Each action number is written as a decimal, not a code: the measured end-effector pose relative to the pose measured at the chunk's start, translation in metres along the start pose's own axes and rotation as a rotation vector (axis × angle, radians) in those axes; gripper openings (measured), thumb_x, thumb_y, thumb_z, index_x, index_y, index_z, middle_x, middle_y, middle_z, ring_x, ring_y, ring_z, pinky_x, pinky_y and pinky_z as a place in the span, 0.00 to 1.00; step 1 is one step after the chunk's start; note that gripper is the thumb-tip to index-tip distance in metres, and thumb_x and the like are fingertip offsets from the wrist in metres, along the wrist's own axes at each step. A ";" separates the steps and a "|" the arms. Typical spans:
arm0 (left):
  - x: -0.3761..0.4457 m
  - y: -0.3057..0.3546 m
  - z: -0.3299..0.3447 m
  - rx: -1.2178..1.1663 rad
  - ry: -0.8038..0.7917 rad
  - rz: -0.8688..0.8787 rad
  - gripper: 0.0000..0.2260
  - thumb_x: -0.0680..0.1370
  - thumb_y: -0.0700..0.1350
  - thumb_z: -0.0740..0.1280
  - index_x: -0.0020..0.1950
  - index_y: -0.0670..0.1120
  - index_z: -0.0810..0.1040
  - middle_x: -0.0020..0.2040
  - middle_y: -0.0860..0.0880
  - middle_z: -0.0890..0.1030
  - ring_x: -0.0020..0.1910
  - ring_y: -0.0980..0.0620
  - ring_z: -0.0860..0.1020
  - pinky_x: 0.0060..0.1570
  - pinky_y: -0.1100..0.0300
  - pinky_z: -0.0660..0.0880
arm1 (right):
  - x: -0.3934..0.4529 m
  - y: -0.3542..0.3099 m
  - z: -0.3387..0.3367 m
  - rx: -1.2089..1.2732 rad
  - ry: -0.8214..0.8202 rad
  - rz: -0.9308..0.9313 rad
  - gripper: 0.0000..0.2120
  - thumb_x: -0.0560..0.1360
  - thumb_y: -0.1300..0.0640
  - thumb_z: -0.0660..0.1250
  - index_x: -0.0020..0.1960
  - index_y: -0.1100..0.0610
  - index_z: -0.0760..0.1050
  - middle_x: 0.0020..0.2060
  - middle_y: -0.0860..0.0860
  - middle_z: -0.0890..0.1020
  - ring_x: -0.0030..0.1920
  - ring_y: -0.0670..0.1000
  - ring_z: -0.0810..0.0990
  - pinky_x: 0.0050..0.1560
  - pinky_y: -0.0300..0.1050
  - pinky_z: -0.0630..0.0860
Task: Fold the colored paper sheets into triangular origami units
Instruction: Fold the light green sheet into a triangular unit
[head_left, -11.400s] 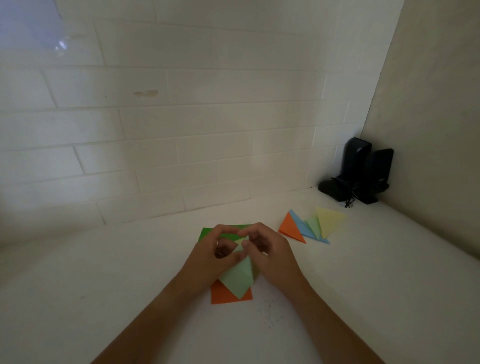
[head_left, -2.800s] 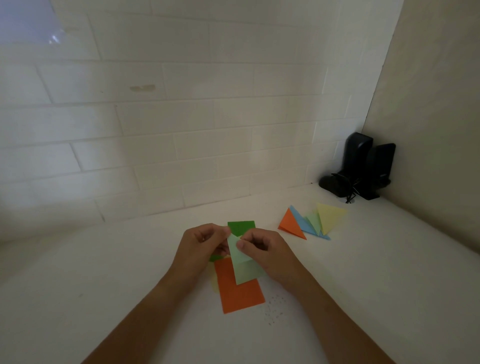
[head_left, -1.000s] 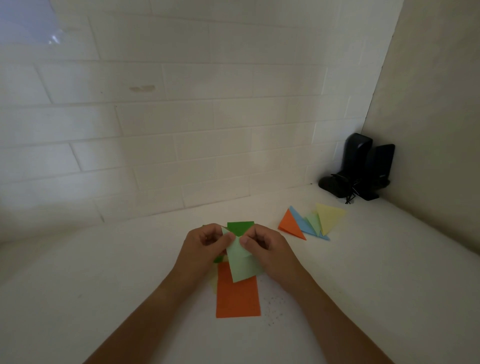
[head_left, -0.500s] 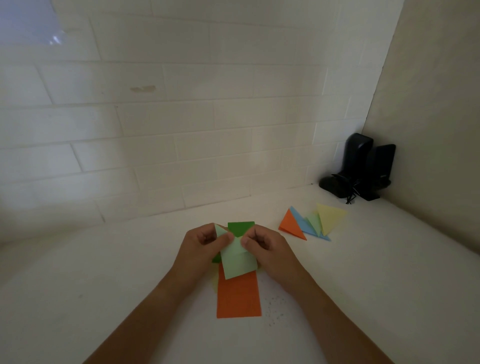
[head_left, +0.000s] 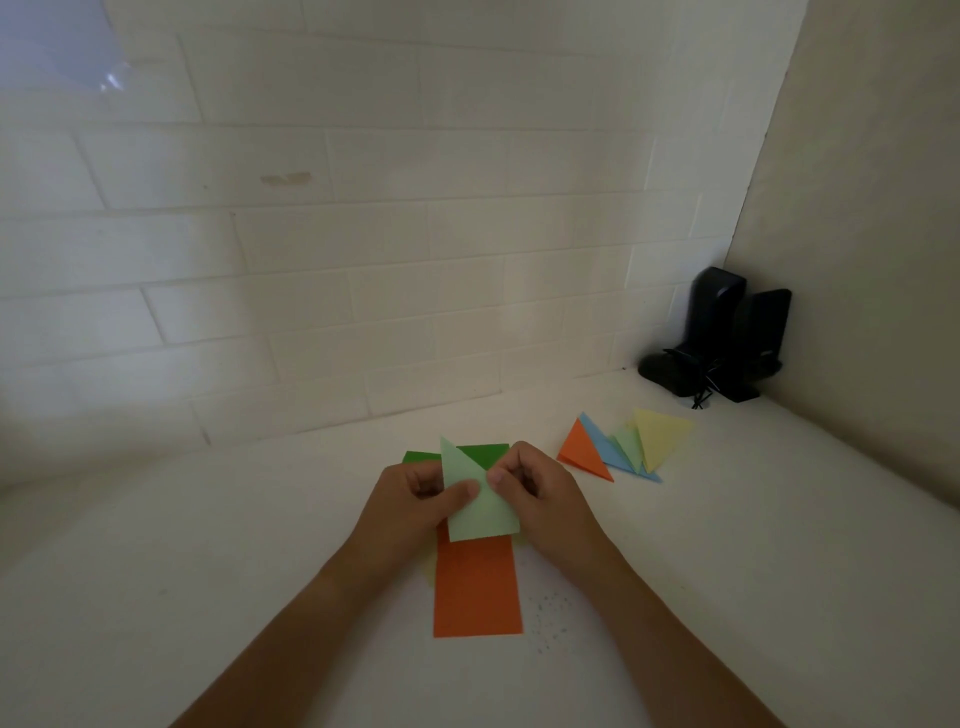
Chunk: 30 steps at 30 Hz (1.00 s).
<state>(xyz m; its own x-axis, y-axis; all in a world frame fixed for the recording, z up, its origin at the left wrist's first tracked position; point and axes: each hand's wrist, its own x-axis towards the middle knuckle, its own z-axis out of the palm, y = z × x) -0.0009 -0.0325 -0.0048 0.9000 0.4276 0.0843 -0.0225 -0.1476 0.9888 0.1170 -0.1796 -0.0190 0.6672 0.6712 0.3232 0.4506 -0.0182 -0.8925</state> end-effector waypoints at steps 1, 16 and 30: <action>0.001 0.000 0.000 0.008 0.023 -0.001 0.08 0.81 0.44 0.71 0.53 0.41 0.87 0.48 0.42 0.88 0.49 0.40 0.87 0.54 0.43 0.83 | 0.000 0.000 0.000 0.003 0.008 0.000 0.09 0.82 0.57 0.67 0.43 0.53 0.74 0.32 0.42 0.72 0.34 0.42 0.69 0.36 0.35 0.66; 0.000 -0.003 -0.001 0.149 -0.048 0.047 0.11 0.81 0.46 0.71 0.41 0.42 0.85 0.37 0.43 0.84 0.35 0.48 0.81 0.39 0.59 0.77 | 0.000 0.003 -0.002 0.036 -0.013 0.044 0.08 0.82 0.56 0.67 0.43 0.51 0.76 0.35 0.46 0.76 0.37 0.46 0.72 0.38 0.41 0.69; 0.001 0.007 -0.002 0.044 0.145 0.122 0.06 0.80 0.38 0.71 0.43 0.38 0.84 0.36 0.47 0.83 0.35 0.56 0.80 0.38 0.66 0.76 | -0.002 -0.001 -0.001 0.057 -0.138 0.067 0.09 0.81 0.52 0.67 0.45 0.55 0.79 0.39 0.53 0.80 0.41 0.46 0.76 0.43 0.45 0.71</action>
<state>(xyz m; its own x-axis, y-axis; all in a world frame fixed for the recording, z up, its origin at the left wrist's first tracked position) -0.0006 -0.0313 0.0024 0.8197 0.5275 0.2233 -0.1058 -0.2437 0.9641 0.1159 -0.1818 -0.0180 0.6054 0.7651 0.2193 0.3707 -0.0273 -0.9283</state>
